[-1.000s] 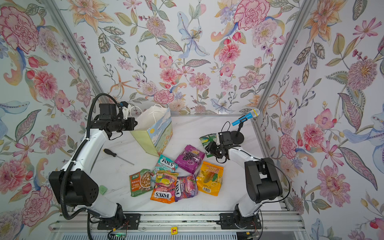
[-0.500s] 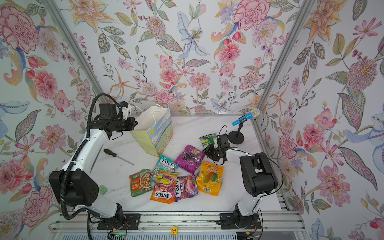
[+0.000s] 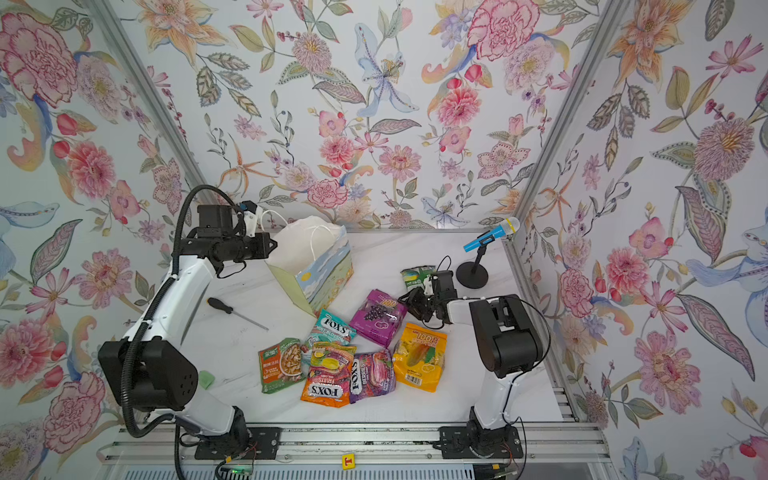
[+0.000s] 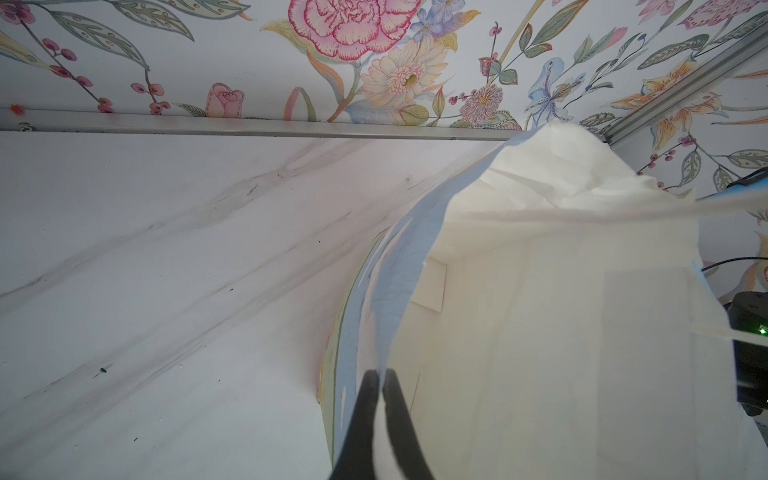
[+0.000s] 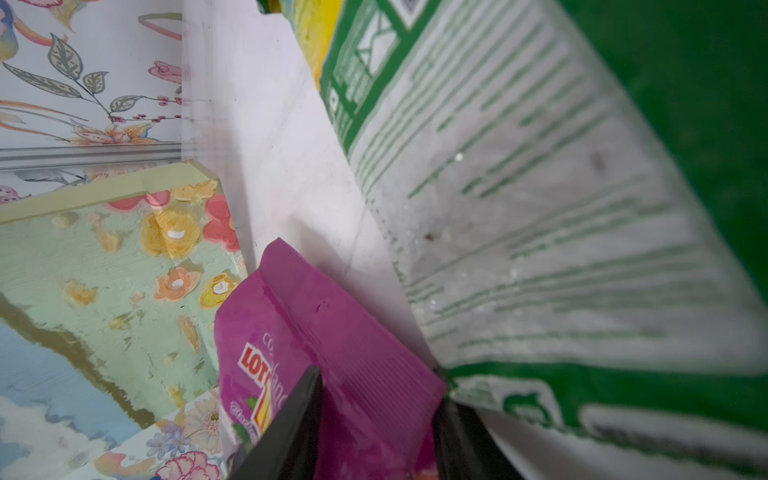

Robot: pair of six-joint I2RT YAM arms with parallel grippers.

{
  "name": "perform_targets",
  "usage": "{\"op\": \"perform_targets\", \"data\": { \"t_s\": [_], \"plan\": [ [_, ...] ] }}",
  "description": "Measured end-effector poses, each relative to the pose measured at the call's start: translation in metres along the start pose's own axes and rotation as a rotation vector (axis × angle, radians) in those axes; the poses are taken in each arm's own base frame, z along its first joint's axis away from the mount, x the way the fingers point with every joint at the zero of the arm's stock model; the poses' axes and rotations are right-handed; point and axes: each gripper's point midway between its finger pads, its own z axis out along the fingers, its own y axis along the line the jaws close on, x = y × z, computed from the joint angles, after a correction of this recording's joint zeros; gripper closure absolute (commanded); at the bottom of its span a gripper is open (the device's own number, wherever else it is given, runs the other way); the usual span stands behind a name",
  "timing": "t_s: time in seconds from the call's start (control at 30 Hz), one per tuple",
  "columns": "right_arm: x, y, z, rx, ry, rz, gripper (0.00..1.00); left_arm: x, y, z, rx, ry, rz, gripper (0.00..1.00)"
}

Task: Place the snacks into the paper bag

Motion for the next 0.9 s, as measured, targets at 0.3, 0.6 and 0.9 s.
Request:
{"op": "perform_targets", "data": {
  "t_s": [0.3, 0.6, 0.9],
  "plan": [
    [-0.004, 0.017, 0.001, -0.068, -0.003, -0.005, 1.0, 0.002, 0.0, 0.0, -0.002, 0.006, -0.002, 1.0],
    [-0.012, 0.087, -0.019, -0.11, -0.049, -0.197, 1.0, 0.002, 0.0, -0.001, -0.002, 0.011, -0.004, 1.0],
    [0.003, 0.151, -0.045, -0.114, -0.092, -0.461, 1.0, 0.002, 0.0, -0.001, -0.002, 0.011, -0.004, 1.0]
  ]
}}
